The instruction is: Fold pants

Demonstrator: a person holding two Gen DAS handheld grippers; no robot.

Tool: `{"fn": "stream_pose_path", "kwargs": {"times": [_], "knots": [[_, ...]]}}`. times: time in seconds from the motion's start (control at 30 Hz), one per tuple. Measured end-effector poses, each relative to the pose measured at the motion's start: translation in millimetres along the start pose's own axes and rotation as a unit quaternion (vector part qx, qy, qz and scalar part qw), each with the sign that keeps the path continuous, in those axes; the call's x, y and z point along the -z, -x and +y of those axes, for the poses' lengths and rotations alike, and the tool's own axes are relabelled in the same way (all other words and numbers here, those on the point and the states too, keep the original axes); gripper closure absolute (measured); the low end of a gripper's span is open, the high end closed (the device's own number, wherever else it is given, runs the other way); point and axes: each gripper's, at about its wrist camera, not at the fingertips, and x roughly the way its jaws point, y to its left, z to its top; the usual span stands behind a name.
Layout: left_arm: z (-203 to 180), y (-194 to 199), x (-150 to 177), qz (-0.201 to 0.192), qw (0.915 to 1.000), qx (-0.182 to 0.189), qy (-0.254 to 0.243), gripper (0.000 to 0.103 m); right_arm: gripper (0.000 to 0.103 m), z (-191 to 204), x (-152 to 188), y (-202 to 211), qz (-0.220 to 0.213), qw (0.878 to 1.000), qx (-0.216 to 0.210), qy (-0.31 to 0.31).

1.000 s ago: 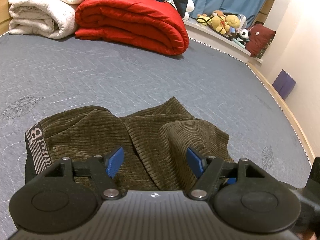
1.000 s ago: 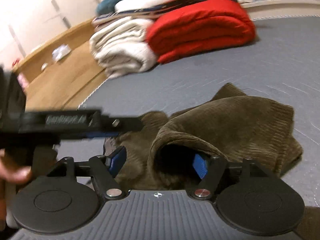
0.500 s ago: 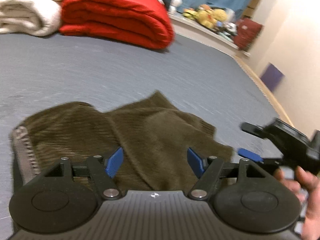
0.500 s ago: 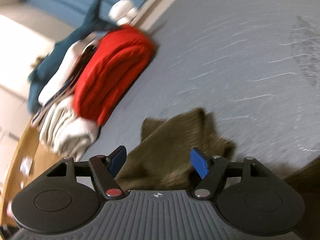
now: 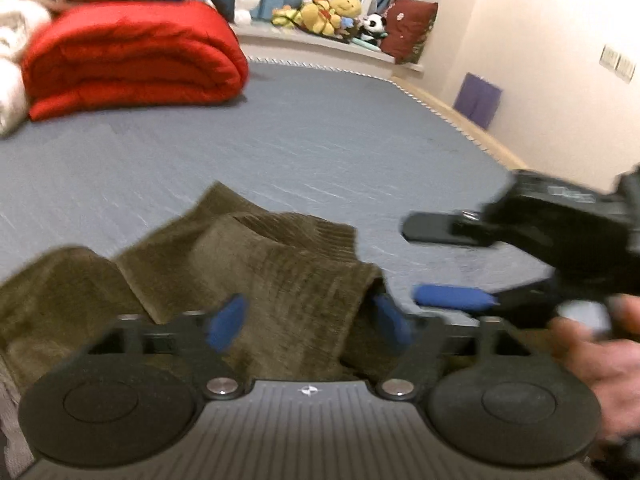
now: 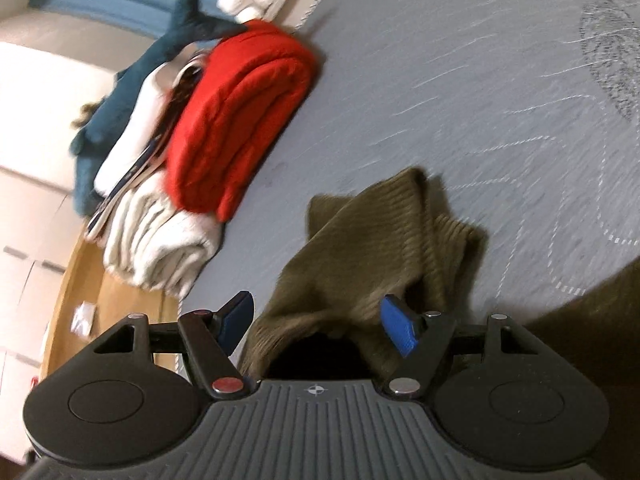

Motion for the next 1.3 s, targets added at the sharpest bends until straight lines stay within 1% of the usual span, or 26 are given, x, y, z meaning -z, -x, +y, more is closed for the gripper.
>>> {"fn": "stream_pose_path", "kwargs": {"times": [0.03,0.07,0.13,0.2,0.3,0.37,0.5,0.6,0.7,0.77,0.87,0.9,0.93,0.97,1.0,1.1,1.13,1.17,1.23,1.3], "knots": [[-1.3,-3.2,0.9,0.0,1.0,-0.003,-0.006,0.064,0.03,3.8,5.6,1.0,0.007,1.0,-0.004,0.009],[-1.3,-5.8,0.9,0.0,1.0,0.001,-0.005,0.077,0.03,6.6,11.2,1.5,0.014,1.0,-0.007,0.016],[-1.6,-8.5,1.1,0.0,1.0,0.004,-0.008,0.079,0.03,8.6,17.7,-0.9,0.027,0.999,-0.012,0.018],[-2.5,-7.9,0.9,-0.001,0.9998,0.014,-0.012,0.08,0.03,4.6,19.4,-4.1,0.035,0.999,-0.012,0.007],[-1.3,-5.1,1.4,-0.002,0.9994,0.032,-0.012,0.081,0.03,-4.7,18.1,-11.5,0.037,0.999,0.0,-0.016],[-2.4,-4.1,3.7,-0.005,0.9989,0.044,-0.017,0.082,0.03,-10.3,14.4,-16.9,0.037,0.999,0.001,-0.033],[-11.9,-5.0,5.7,-0.002,0.9957,0.079,-0.049,0.082,0.03,-19.6,5.0,-27.5,0.039,0.997,-0.015,-0.07],[-24.3,-3.3,11.1,-0.002,0.9881,0.116,-0.101,0.082,0.03,-27.1,-1.0,-34.2,0.035,0.995,-0.015,-0.093],[-36.7,-0.5,19.9,-0.004,0.9751,0.147,-0.166,0.082,0.032,-36.4,-3.7,-37.3,0.026,0.992,-0.009,-0.121],[-37.9,-1.6,24.8,-0.002,0.9688,0.162,-0.188,0.082,0.034,-42.3,-5.1,-38.0,0.024,0.99,-0.007,-0.136],[-34.1,-2.7,29.9,-0.001,0.9618,0.185,-0.202,0.082,0.042,-47.9,-8.6,-36.9,0.017,0.989,-0.006,-0.147],[-32.7,-2.8,30.8,-0.001,0.9596,0.196,-0.202,0.09,0.056,-49.1,-9.7,-34.5,0.007,0.989,0.001,-0.148],[-31.5,-2.5,30.6,0.003,0.9547,0.221,-0.2,0.103,0.082,-49.1,-11.5,-31.3,-0.008,0.99,0.014,-0.141],[-30.9,-0.8,30.9,0.0,0.9518,0.233,-0.2,0.103,0.093,-49.7,-14.6,-28.1,-0.02,0.991,0.021,-0.133],[-33.3,-0.7,31.0,-0.007,0.9511,0.232,-0.204,0.103,0.095,-47.9,-17.6,-24.3,-0.033,0.991,0.02,-0.124],[-36.1,-4.3,31.5,-0.008,0.9559,0.219,-0.195,0.101,0.095,-34.1,-26.8,-13.8,-0.055,0.995,-0.001,-0.086],[-33.8,-7.1,29.7,-0.007,0.9574,0.221,-0.186,0.097,0.096,-28.4,-29.2,-8.3,-0.066,0.995,-0.004,-0.07],[-29.7,-5.0,30.0,-0.009,0.959,0.222,-0.176,0.094,0.096,-23.8,-31.8,-2.8,-0.077,0.995,-0.008,-0.057],[-18.5,-5.0,22.9,-0.026,0.9647,0.22,-0.142,0.091,0.096,-14.9,-39.4,11.0,-0.104,0.994,-0.027,-0.031],[-5.1,-2.2,11.8,-0.046,0.9702,0.215,-0.103,0.086,0.096,-8.0,-49.6,27.1,-0.139,0.989,-0.043,-0.001]]}}
